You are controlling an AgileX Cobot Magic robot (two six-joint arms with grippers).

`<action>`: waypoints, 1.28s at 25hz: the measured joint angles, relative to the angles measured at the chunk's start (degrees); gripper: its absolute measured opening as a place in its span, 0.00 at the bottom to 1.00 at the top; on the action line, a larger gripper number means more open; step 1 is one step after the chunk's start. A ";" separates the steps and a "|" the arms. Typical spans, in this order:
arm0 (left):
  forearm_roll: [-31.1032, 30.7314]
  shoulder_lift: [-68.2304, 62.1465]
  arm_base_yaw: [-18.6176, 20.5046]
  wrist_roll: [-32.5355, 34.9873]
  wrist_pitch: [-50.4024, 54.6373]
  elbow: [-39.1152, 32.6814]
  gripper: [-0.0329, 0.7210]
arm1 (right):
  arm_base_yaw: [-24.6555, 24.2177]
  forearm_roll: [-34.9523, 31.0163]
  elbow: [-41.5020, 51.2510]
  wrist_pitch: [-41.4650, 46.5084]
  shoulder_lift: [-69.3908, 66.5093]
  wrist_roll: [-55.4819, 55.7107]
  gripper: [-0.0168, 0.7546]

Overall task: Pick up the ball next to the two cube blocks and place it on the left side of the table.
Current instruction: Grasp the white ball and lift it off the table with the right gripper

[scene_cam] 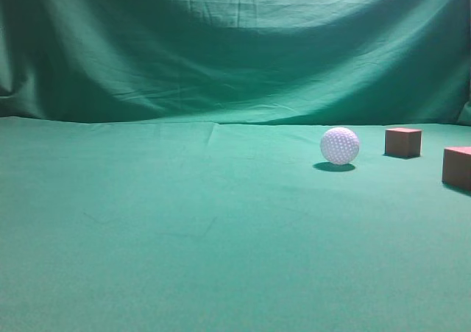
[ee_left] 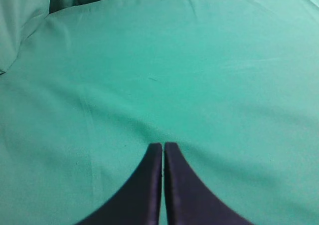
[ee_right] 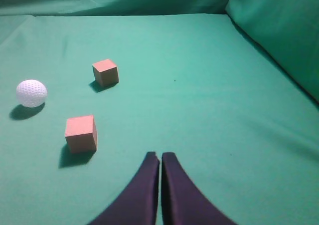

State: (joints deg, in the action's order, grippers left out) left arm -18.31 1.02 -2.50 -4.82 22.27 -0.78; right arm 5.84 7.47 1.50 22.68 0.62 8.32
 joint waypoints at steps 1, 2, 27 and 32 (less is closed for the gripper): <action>0.00 0.00 0.00 0.00 0.00 0.00 0.04 | 0.00 0.00 0.00 0.00 0.00 0.00 0.02; 0.00 0.00 0.00 0.00 0.00 0.00 0.04 | 0.00 0.00 0.00 0.00 0.00 0.00 0.02; 0.00 0.00 0.00 0.00 0.00 0.00 0.04 | 0.00 0.10 0.12 -20.54 0.00 0.03 0.02; 0.00 0.00 0.00 0.00 0.00 0.00 0.04 | 0.00 0.22 -0.73 -35.26 -0.32 2.77 0.02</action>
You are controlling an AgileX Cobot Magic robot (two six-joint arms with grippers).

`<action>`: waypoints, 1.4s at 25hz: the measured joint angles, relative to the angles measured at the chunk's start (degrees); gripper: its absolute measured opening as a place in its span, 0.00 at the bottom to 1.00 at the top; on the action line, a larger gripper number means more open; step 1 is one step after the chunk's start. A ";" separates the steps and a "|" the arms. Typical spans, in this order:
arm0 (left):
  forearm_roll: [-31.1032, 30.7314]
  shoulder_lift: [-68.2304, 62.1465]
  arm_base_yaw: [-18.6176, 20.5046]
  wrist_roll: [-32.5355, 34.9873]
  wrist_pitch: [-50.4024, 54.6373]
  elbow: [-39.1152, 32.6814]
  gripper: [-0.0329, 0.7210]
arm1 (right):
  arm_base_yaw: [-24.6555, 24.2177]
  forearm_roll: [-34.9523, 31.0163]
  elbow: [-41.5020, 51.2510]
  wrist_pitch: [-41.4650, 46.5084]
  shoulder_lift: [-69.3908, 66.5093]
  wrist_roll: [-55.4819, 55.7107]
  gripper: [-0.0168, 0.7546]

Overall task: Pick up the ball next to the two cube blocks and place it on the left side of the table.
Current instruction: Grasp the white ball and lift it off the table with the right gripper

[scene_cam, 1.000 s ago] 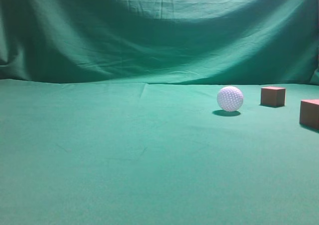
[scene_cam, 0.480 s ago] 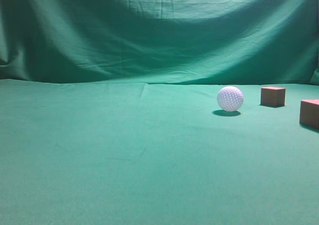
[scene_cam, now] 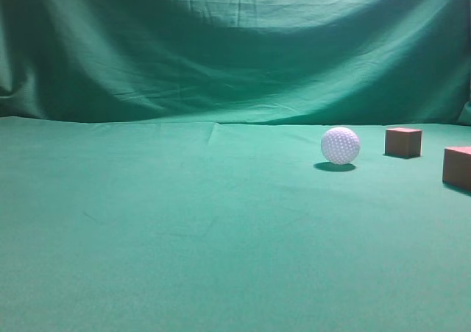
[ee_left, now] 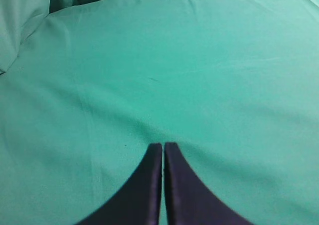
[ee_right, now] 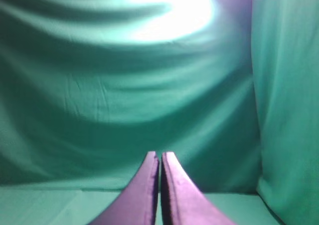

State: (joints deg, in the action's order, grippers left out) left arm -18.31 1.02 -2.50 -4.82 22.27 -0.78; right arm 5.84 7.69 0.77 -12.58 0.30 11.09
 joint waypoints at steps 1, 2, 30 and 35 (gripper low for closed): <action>0.00 0.00 0.00 0.00 0.00 0.00 0.04 | 0.00 0.00 -1.82 2.54 -0.80 0.52 0.02; 0.00 0.00 0.00 0.00 0.00 0.00 0.04 | 0.00 0.00 -4.38 5.28 -2.32 0.87 0.02; 0.00 0.00 0.00 0.00 0.00 0.00 0.04 | 17.91 -17.01 -56.48 47.60 -82.45 -20.90 0.23; 0.00 0.00 0.00 0.00 0.00 0.00 0.04 | 19.83 -17.50 -62.57 47.27 -94.38 -21.15 0.70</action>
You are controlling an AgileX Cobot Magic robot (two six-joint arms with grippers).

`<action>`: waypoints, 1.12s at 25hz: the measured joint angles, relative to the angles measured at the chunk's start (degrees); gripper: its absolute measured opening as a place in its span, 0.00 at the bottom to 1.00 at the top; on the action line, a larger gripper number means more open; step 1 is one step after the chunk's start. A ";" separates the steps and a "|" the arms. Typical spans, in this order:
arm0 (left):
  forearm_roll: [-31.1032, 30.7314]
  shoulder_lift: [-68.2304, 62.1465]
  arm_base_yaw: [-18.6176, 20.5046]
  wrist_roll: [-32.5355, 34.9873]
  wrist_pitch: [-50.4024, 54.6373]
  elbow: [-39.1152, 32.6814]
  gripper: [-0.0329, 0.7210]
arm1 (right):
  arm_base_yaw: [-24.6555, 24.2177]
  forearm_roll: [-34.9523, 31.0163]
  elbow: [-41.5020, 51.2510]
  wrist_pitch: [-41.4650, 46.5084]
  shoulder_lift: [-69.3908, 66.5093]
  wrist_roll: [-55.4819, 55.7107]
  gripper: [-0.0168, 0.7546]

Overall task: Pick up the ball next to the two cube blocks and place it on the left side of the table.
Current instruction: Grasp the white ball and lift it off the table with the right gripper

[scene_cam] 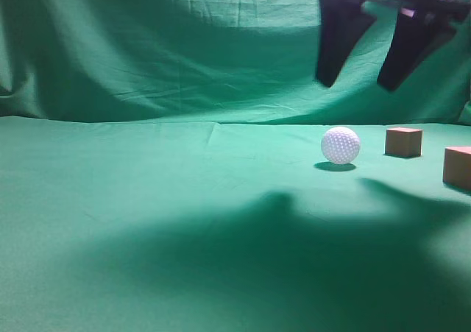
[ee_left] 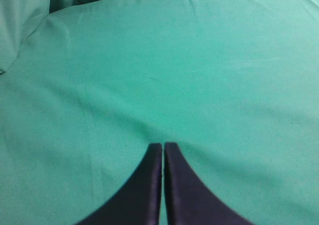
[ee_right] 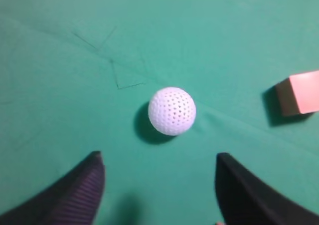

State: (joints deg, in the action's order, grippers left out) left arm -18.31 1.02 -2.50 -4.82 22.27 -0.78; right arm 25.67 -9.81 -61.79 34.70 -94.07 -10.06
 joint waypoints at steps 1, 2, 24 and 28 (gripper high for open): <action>0.00 0.00 0.00 0.00 0.00 0.00 0.04 | 0.12 -0.60 -1.13 0.00 -2.00 -0.09 0.76; 0.00 0.00 0.00 0.00 0.00 0.00 0.04 | 0.12 -1.18 -2.21 -0.09 -3.87 -0.09 0.81; 0.00 0.00 0.00 0.00 0.00 0.00 0.04 | 0.46 -3.13 -16.23 0.46 -16.63 -0.13 0.43; 0.00 0.00 0.00 0.00 0.00 0.00 0.04 | 3.63 -15.11 -27.88 5.21 -16.80 -7.12 0.43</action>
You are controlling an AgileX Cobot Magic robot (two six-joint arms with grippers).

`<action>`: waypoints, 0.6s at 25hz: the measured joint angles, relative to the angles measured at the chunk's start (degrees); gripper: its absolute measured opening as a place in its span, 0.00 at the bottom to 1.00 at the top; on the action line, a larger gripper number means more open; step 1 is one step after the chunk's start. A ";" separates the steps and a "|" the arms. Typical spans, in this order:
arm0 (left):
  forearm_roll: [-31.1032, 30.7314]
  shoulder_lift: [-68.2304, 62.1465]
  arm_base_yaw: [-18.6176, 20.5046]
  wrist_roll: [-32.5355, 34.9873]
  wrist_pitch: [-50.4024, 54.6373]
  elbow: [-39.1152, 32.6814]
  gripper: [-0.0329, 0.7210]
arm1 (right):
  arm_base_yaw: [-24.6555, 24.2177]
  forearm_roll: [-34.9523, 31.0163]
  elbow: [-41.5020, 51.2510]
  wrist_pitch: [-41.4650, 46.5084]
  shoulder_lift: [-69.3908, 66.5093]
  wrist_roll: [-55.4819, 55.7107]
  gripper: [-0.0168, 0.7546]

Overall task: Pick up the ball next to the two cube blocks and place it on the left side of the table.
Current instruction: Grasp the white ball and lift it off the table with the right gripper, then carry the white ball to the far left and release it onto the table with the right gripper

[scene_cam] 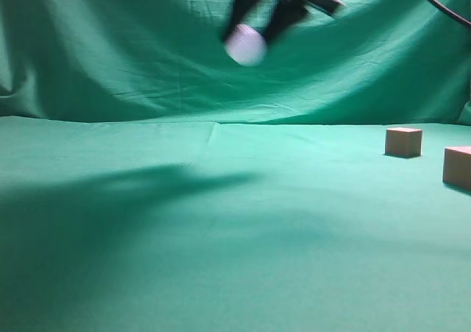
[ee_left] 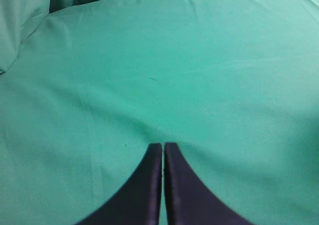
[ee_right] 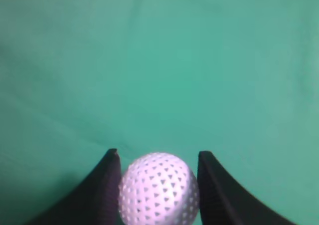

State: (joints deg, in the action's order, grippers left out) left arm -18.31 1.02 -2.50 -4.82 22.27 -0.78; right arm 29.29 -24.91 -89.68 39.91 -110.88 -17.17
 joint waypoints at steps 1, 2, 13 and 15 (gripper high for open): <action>0.00 0.00 0.00 0.00 0.00 0.00 0.04 | 1.39 -3.76 -2.97 -0.09 -0.43 -3.46 0.43; 0.00 0.00 0.00 0.00 0.00 0.00 0.04 | 1.39 -3.76 -2.97 -0.09 -0.43 -3.46 0.43; 0.00 0.00 0.00 0.00 0.00 0.00 0.04 | 22.68 -17.46 -25.89 -25.32 -24.24 -25.02 0.43; 0.00 0.00 0.00 0.00 0.00 0.00 0.04 | 23.94 -17.67 -27.45 -28.49 -27.81 -25.57 0.43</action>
State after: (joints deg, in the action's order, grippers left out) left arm -18.31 1.02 -2.50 -4.82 22.27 -0.78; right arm 53.23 -42.59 -117.13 11.42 -138.68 -42.74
